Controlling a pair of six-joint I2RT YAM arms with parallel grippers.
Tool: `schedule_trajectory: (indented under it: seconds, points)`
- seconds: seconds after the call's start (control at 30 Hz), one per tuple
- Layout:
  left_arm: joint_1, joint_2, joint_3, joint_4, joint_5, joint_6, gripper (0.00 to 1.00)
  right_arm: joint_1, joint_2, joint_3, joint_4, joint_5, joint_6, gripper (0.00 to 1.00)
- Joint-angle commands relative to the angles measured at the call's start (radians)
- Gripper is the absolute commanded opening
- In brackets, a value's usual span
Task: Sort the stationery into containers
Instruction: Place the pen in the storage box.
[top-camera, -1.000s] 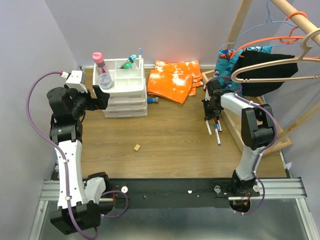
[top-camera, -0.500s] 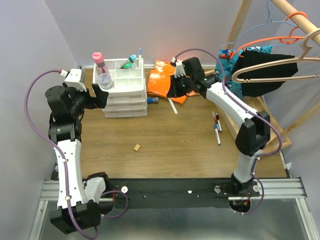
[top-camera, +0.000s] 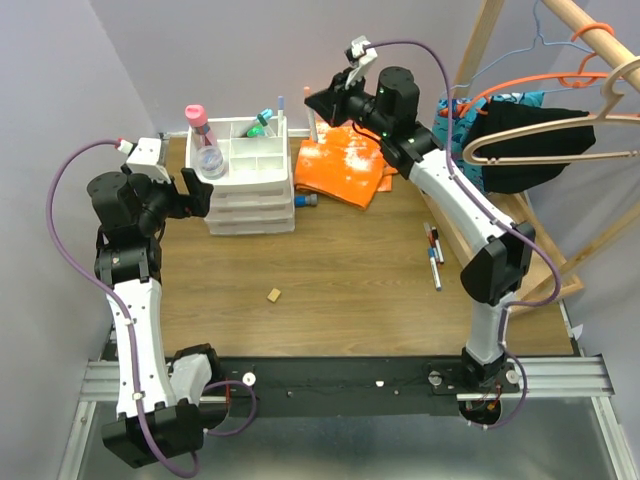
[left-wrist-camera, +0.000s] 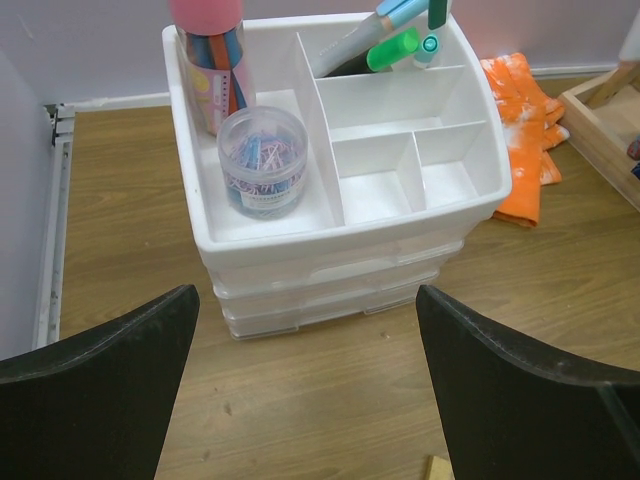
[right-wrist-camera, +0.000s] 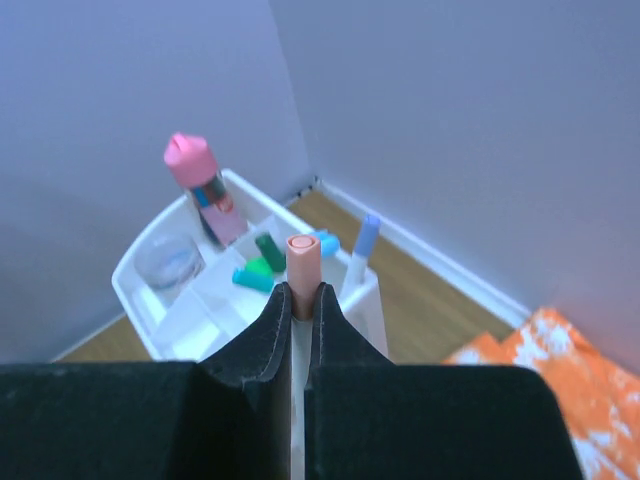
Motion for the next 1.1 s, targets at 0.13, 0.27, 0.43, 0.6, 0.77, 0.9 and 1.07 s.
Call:
schedule_trajectory:
  seconds: [0.13,0.27,0.43,0.6,0.77,0.9,1.07]
  points:
    - [0.018,-0.008,0.011,-0.003,-0.02,0.009,0.99,0.066,0.21,0.201,0.228,0.053,-0.028,0.01]
    - [0.022,-0.011,0.014,-0.02,-0.028,0.026,0.99,0.086,0.254,0.229,0.257,0.054,-0.072,0.01]
    - [0.028,-0.006,0.003,-0.024,-0.028,0.027,0.99,0.094,0.297,0.26,0.268,0.05,-0.097,0.01]
    - [0.037,0.0,-0.004,-0.01,-0.017,0.018,0.99,0.097,0.34,0.306,0.282,0.059,-0.095,0.01]
    - [0.043,0.005,-0.004,-0.012,-0.016,0.015,0.99,0.099,0.366,0.335,0.296,0.062,-0.1,0.02]
    - [0.049,0.006,-0.004,-0.01,-0.014,0.015,0.99,0.099,0.388,0.335,0.294,0.064,-0.108,0.02]
    - [0.052,0.006,-0.004,-0.01,-0.013,0.015,0.99,0.099,0.412,0.326,0.296,0.067,-0.115,0.02]
